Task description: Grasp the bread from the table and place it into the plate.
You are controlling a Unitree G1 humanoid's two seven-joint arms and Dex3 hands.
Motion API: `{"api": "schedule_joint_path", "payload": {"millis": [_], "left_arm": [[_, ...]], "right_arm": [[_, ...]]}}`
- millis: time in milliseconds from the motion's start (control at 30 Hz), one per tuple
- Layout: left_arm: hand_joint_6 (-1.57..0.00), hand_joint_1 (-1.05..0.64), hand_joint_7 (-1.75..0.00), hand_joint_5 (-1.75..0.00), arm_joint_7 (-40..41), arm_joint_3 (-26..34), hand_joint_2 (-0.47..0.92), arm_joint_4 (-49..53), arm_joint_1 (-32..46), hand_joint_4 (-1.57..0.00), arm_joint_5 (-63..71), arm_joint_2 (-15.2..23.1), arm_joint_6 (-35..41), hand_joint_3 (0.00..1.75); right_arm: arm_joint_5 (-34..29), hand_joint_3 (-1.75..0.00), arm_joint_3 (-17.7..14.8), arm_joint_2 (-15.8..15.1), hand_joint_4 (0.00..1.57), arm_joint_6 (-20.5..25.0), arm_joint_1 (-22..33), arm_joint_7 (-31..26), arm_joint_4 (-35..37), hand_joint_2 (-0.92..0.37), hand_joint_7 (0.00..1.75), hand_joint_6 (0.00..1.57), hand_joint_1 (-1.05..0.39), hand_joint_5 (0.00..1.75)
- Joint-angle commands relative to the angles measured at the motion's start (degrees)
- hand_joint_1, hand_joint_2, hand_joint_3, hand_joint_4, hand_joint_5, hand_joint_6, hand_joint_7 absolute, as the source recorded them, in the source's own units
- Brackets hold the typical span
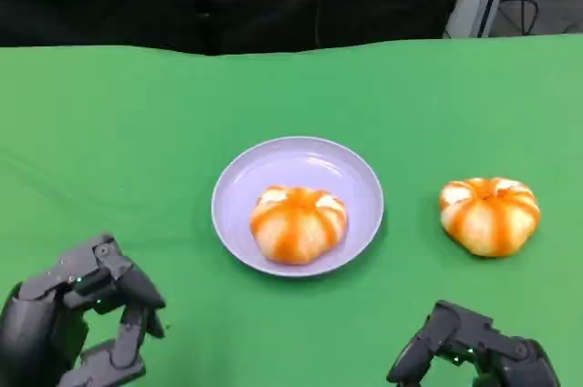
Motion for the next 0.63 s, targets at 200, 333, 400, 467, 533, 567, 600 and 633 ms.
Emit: {"api": "schedule_joint_path", "payload": {"millis": [200,333,400,467,533,567,600,633], "left_arm": [[-0.76,0.09,-1.68,-1.75,-1.2,0.1,0.42,2.1,0.5,-0.9,-1.0,-0.2,-2.2,1.42],[-0.76,0.07,-1.64,-1.75,-1.2,-0.2,0.42,2.2,0.7,-0.88,-1.5,-0.7,-1.6,1.39],[-0.75,0.07,-1.64,-1.75,-1.1,-0.2,0.42,2.1,0.8,-0.87,-1.3,-0.7,-1.6,1.38],[-0.75,0.06,-1.63,-1.75,-1.0,0.0,0.42,2.7,0.6,-0.86,-0.4,-0.7,-2.7,1.37],[-0.75,0.06,-1.63,-1.75,-1.0,0.0,0.43,3.1,0.5,-0.86,-0.2,-0.7,-3.4,1.37],[-0.75,0.06,-1.63,-1.75,-1.0,0.0,0.43,3.2,0.4,-0.86,-0.2,-0.7,-3.5,1.37],[-0.75,0.06,-1.63,-1.75,-1.0,0.0,0.43,3.3,0.4,-0.86,-0.2,-0.7,-3.6,1.37],[-0.75,0.06,-1.63,-1.75,-1.0,0.0,0.43,3.3,0.4,-0.86,-0.2,-0.7,-3.6,1.37]], "right_arm": [[2.1,-1.37,-1.1,-1.2,0.74,0.7,0.5,1.1,-1.1,-0.3,1.32,0.81,-0.08,1.58],[2.7,-1.35,-1.2,-1.3,0.73,0.7,0.5,1.6,-1.1,-0.31,1.33,0.8,-0.09,1.59],[2.9,-1.35,-1.2,-1.3,0.73,0.8,0.6,1.7,-1.2,-0.32,1.33,0.79,-0.08,1.59],[3.0,-1.34,-1.3,-1.3,0.73,0.8,0.7,1.9,-1.3,-0.33,1.33,0.79,-0.08,1.59],[3.0,-1.34,-1.3,-1.3,0.72,0.8,0.7,2.0,-1.3,-0.33,1.33,0.78,-0.08,1.6],[3.0,-1.33,-1.3,-1.2,0.72,0.8,0.7,2.0,-1.3,-0.33,1.34,0.78,-0.08,1.6],[3.0,-1.33,-1.4,-1.2,0.72,0.8,0.7,2.0,-1.3,-0.34,1.34,0.78,-0.08,1.6],[3.0,-1.33,-1.4,-1.2,0.72,0.8,0.7,2.1,-1.3,-0.34,1.34,0.78,-0.08,1.6]]}}
